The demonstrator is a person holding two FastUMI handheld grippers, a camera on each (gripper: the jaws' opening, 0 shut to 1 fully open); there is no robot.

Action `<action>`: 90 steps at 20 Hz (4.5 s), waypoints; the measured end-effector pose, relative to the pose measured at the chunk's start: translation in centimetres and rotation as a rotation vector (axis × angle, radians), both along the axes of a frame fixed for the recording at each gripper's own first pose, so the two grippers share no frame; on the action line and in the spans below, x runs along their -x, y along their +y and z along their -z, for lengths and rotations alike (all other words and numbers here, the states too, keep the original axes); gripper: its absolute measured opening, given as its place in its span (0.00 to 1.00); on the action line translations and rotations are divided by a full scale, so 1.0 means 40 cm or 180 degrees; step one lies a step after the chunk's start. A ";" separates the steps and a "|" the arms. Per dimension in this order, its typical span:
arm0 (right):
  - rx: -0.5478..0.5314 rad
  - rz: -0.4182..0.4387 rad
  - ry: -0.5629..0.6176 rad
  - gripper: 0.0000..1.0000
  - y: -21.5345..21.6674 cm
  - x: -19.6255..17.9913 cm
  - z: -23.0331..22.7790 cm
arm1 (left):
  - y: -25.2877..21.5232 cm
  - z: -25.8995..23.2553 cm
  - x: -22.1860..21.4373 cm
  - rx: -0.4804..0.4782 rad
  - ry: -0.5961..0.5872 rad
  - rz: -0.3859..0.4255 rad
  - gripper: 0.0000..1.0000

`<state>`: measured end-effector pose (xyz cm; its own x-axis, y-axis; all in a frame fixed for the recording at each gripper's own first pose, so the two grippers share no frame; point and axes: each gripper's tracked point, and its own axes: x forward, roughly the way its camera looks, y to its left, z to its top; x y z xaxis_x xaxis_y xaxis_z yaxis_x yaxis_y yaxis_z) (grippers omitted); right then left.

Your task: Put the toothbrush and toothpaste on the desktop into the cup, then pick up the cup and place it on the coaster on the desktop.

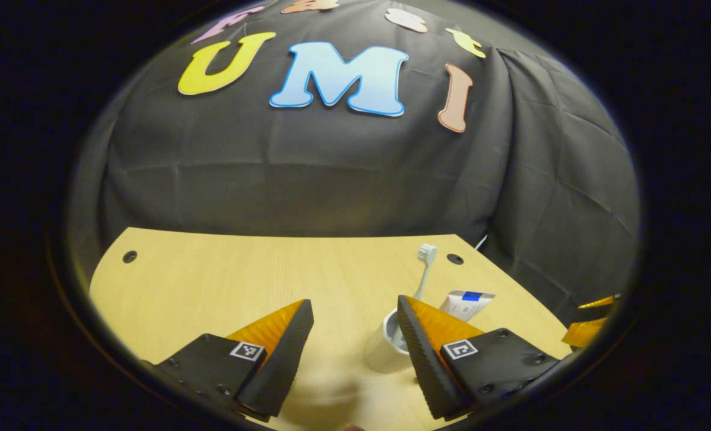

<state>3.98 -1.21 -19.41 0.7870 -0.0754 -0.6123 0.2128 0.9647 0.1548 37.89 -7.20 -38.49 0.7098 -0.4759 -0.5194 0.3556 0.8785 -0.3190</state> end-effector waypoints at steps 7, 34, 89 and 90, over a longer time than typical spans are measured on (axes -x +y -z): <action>-0.0095 -0.0108 0.0049 0.66 0.036 -0.021 0.014 | 0.108 -0.035 0.038 -0.0118 0.0010 -0.0221 0.94; -0.0272 -0.0818 0.1110 0.83 0.210 -0.168 0.185 | 0.522 -0.172 0.372 -0.0696 0.0316 -0.1034 0.95; -0.0067 -0.1487 0.1385 0.19 0.532 -0.328 0.189 | 0.662 -0.062 0.572 -0.0657 0.1016 -0.1468 0.97; -0.0057 -0.1512 0.1380 0.20 0.541 -0.329 0.192 | 0.669 -0.063 0.577 -0.0661 0.1018 -0.1483 0.96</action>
